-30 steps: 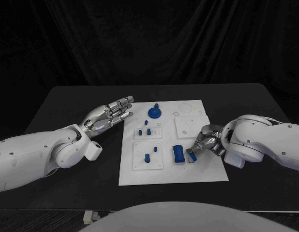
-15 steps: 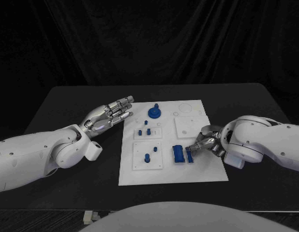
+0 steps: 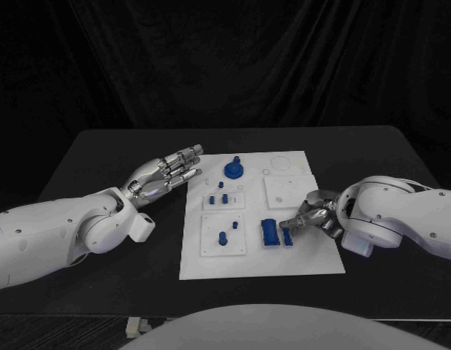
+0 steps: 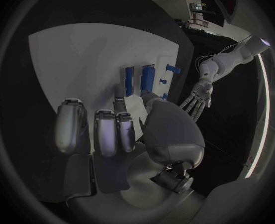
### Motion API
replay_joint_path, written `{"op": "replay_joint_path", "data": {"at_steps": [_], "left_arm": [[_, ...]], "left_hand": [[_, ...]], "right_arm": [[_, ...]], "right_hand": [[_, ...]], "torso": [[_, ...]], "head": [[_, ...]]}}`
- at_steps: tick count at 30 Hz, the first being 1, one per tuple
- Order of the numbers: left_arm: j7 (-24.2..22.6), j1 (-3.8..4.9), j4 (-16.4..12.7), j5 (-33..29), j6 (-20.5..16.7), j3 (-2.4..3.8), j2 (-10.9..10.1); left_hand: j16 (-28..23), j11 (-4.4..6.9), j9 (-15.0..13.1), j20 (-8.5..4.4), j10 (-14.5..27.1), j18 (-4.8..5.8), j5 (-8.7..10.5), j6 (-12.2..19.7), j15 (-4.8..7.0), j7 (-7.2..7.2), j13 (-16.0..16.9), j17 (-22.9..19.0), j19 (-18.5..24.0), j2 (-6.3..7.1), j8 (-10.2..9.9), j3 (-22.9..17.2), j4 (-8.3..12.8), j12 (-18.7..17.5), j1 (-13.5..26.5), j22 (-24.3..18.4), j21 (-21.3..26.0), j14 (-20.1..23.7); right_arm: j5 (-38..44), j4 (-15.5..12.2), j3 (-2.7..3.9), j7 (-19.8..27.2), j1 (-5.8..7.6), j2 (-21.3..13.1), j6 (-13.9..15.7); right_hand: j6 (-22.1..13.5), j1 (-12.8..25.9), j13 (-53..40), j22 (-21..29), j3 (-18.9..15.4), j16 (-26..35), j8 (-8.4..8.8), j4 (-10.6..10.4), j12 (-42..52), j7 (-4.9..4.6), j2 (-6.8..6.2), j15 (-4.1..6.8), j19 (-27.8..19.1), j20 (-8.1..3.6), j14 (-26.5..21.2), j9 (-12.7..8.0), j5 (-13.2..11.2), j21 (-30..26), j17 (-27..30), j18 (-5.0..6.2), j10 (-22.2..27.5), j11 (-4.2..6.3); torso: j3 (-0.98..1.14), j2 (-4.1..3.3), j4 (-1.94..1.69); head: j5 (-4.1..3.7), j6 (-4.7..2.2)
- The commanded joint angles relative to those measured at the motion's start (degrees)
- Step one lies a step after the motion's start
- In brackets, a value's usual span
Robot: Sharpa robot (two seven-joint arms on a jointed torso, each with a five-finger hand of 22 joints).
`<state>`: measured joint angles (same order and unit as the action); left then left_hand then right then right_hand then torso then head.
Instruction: Assemble the parts on the task board
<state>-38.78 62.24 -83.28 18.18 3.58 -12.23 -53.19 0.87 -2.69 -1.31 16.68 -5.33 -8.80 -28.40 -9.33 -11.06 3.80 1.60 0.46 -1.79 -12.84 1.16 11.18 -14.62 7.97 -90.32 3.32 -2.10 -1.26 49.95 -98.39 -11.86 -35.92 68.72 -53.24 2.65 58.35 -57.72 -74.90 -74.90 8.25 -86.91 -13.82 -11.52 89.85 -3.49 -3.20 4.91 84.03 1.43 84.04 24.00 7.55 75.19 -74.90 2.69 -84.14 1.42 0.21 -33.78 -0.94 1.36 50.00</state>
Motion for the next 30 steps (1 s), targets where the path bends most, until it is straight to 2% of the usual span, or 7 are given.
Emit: {"op": "replay_joint_path", "data": {"at_steps": [1, 7, 18, 20, 23, 27, 30], "left_arm": [[-2.11, -0.06, -0.33, -0.18, 0.31, 0.05, -0.16], [-3.7, -0.05, -1.21, -0.18, -0.57, 0.05, -0.82], [-5.49, 0.94, -4.06, -0.85, -3.47, 0.09, -3.23], [-6.04, 1.74, -4.49, -2.21, -3.84, 0.09, -3.43], [-6.67, 2.84, -5.14, -4.25, -4.29, 0.1, -3.7], [-7.42, 4.24, -6.0, -5.97, -5.38, 0.11, -3.91], [-7.9, 5.02, -6.24, -6.48, -5.7, 0.11, -3.64]], "left_hand": [[0.27, -0.3, -0.12, 0.22, -0.18, 0.92, -0.08, -0.17, -0.47, 0.51, 0.1, 0.05, -0.25, 0.12, 0.33, -0.25, -0.01, 0.21, -0.45, 0.07, -0.36, 0.02], [0.28, -0.62, -0.18, 0.2, -0.41, 1.38, 2.97, -0.89, -0.24, 0.64, 0.11, 0.04, -0.25, 0.35, 0.42, 0.98, -2.11, 0.41, 2.24, 0.03, -0.39, 0.06], [0.04, -3.39, -0.57, 0.01, -0.78, 1.75, 18.66, -4.91, 0.71, 4.29, 0.15, -0.06, -0.15, -1.05, 0.95, 6.55, -2.11, 0.55, 12.9, -0.16, -0.43, 0.41], [0.02, -2.76, -0.73, -0.06, -1.0, 1.55, 18.41, -7.14, 1.05, 2.04, 0.19, -0.07, -0.1, -1.16, 1.25, 6.68, -2.06, 0.73, 13.23, -0.22, -0.4, 0.44], [-0.07, -2.29, -0.46, -0.24, -1.11, 1.29, 18.45, -5.6, 1.52, 2.79, 0.17, -0.11, 0.01, -0.87, 0.68, 6.94, -2.1, 0.66, 13.54, -0.33, -0.31, 0.55], [-0.14, 0.13, -0.12, -1.18, -2.16, 0.27, 18.31, -1.66, 4.59, 0.8, 0.12, -0.13, 0.27, -0.34, 0.23, 7.23, -2.04, 0.11, 14.16, -0.56, -0.12, 0.51], [-0.59, -0.34, -0.01, -3.01, -3.07, -0.71, 18.41, -0.23, 6.28, 0.91, 0.11, -0.3, 0.49, 0.02, 0.12, 7.37, -2.04, -0.71, 14.12, -0.83, 0.12, 0.83]], "right_arm": [[1.67, -1.23, 0.02, 0.29, -0.13, -1.36, 2.09], [1.96, -4.7, 0.04, 2.8, 1.37, -5.58, 8.02], [-1.92, -7.17, 0.05, 22.77, 7.25, -8.76, 30.45], [-5.28, -6.48, 0.05, 32.27, 7.79, -8.02, 37.56], [-11.13, -4.98, 0.04, 45.59, 8.15, -6.7, 43.62], [-17.29, -2.4, 0.04, 59.51, 8.22, -4.94, 45.55], [-20.04, -0.58, 0.03, 66.05, 7.83, -4.09, 42.91]], "right_hand": [[-0.45, 1.55, -15.1, -10.89, -2.1, 0.21, -0.41, -1.44, 0.15, 0.06, -0.53, -0.17, 1.87, 0.14, 4.07, -0.01, -1.6, -0.03, -5.27, 0.44, -5.86, -0.3], [-1.16, 7.98, -15.1, -11.31, -11.07, -0.09, -1.07, -5.32, 0.15, 0.01, 0.26, -0.2, 2.43, 0.17, 4.24, 0.09, -2.27, 1.38, -5.99, 0.16, -5.86, -0.37], [0.8, 17.25, -14.31, -10.11, -20.7, 2.95, -3.47, -5.27, -0.64, 1.01, 5.39, 0.41, 1.3, -0.38, 2.66, 0.07, -4.33, -2.51, 1.1, 0.95, -5.48, 0.47], [0.74, 16.39, -7.45, -7.8, -21.79, 7.26, -3.1, -5.17, -8.03, 1.0, 6.5, 0.53, -0.86, -0.29, 0.66, -0.65, -4.4, -9.77, 9.19, 2.21, -2.16, 0.27], [-0.06, 11.29, 21.41, 7.43, -22.72, 34.12, -1.47, -5.07, -42.54, -0.15, 8.37, -0.95, -11.77, 0.63, -9.47, -2.95, -3.66, -46.69, 46.25, 7.84, 12.07, -0.65], [0.48, 7.66, 36.47, 20.95, -26.1, 54.12, 0.11, -5.3, -61.06, -2.59, 10.19, -4.12, -15.23, 3.96, -12.29, -6.36, -3.72, -61.18, 55.15, 7.49, 19.11, -3.62], [-0.85, 6.11, 47.31, 33.6, -26.81, 71.8, 1.46, -5.04, -72.67, -5.02, 9.93, -10.63, -23.64, 9.65, -22.95, -9.31, -3.98, -71.74, 64.14, 6.56, 30.13, -8.62]], "torso": [[0.01, -0.02, -0.02], [0.01, 0.02, -0.02], [0.04, 0.1, 0.11], [0.04, 0.08, 0.09], [0.03, 0.1, 0.13], [0.02, 0.27, 0.18], [-0.02, 0.47, 0.0]], "head": [[0.01, 0.0], [0.14, 0.0], [-0.59, 0.0], [-0.88, 0.0], [-0.71, 0.0], [-0.16, 0.0], [-0.27, 0.0]]}}
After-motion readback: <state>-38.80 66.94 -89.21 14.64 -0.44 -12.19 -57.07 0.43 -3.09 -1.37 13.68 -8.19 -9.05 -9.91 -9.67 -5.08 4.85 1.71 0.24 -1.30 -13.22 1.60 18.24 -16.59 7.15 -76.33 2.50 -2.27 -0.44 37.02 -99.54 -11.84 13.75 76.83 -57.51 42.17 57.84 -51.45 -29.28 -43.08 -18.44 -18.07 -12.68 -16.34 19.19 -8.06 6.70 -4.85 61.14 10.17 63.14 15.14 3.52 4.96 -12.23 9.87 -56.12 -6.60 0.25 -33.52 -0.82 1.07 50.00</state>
